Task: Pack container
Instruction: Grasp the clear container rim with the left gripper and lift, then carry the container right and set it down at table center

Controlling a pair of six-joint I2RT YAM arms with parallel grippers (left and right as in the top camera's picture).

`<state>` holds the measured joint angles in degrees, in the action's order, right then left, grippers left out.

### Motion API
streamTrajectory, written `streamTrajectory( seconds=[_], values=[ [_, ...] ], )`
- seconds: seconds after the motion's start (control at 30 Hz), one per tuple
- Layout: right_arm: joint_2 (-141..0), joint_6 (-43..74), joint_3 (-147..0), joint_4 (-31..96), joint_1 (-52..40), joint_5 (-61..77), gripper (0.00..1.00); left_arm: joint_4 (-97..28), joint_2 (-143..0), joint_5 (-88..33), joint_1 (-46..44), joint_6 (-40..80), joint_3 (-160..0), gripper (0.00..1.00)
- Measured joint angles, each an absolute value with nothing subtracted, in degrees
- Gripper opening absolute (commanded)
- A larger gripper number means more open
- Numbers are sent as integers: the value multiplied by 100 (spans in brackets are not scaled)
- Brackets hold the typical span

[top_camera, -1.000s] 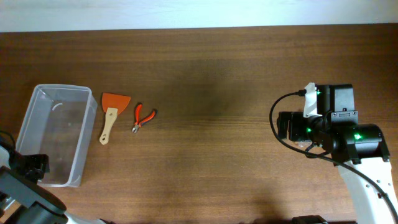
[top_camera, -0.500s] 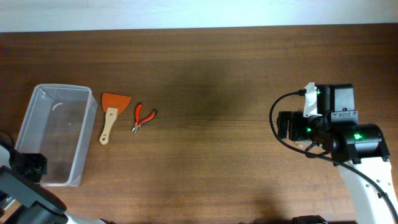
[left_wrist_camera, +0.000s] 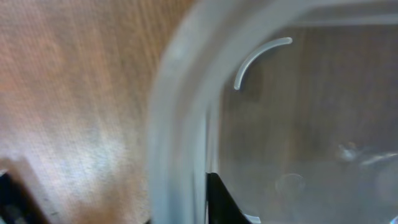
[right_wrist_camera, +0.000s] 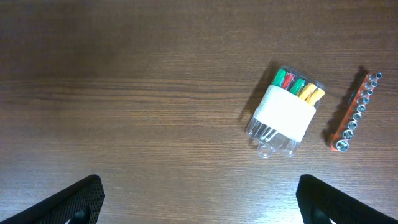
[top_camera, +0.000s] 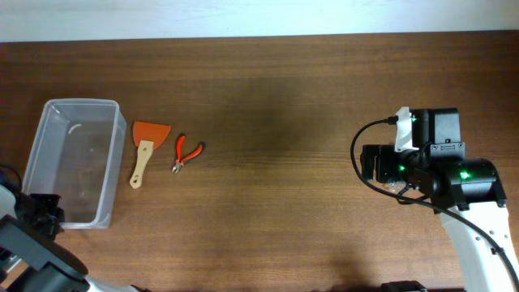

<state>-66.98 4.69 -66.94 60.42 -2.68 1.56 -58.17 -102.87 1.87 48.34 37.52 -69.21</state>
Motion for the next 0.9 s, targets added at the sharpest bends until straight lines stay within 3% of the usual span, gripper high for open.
streamTrajectory(
  seconds=[0.07,0.57,0.9],
  values=[
    [-6698,469,-6694,6042,-268,156,99,-5780,-10285,38,4834,3752,-6925,2],
    [-6698,467,-6696,6042,-268,156,99,-5826,-10036,-143,4762,3682,-6989,2],
    [-6698,467,-6698,6042,-268,156,99,-5907,-9006,-60,3765,3162,-7808,2]
  ],
)
